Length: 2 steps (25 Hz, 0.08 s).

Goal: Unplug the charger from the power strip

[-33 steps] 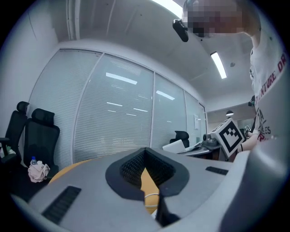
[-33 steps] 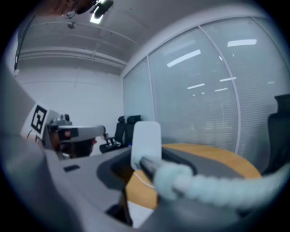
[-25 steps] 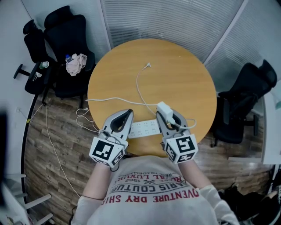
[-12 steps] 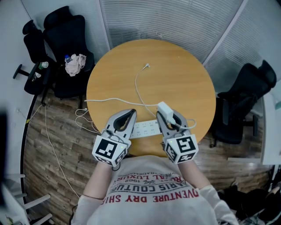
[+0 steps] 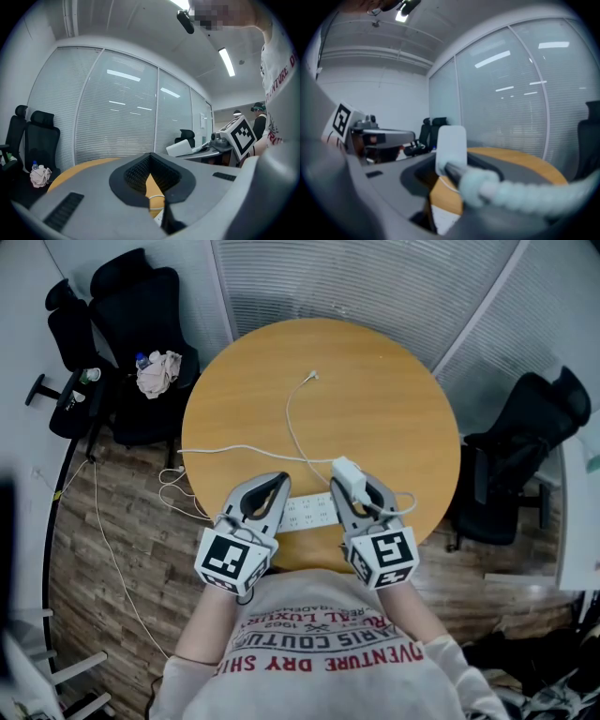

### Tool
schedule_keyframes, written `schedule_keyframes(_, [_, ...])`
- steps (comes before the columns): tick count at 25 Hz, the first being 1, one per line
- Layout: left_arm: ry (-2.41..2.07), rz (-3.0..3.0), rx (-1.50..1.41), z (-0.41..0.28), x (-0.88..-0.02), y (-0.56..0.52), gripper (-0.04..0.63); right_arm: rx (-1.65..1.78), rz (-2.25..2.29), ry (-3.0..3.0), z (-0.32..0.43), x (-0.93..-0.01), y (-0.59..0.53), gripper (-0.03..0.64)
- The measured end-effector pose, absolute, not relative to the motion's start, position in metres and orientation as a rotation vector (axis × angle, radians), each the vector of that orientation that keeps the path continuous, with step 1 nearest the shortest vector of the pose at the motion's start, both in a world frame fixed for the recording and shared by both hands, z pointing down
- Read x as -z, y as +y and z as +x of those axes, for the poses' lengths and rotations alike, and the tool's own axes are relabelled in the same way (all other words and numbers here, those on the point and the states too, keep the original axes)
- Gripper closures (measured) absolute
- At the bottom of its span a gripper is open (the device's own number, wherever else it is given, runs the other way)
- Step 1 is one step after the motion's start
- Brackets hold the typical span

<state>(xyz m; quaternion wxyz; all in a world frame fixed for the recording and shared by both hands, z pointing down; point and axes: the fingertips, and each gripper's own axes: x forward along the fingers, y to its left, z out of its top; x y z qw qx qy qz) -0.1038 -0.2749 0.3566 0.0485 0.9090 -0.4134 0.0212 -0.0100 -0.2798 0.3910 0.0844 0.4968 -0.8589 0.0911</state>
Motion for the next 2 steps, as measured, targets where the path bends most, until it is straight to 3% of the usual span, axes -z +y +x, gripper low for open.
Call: schedule_keyframes(2, [-1.263, 2.766, -0.067, -0.1043, -0.3574, -0.2749, 0.563, -0.277, 1.48, -2.56, -0.01, -0.3925, -0.2787, 0.463])
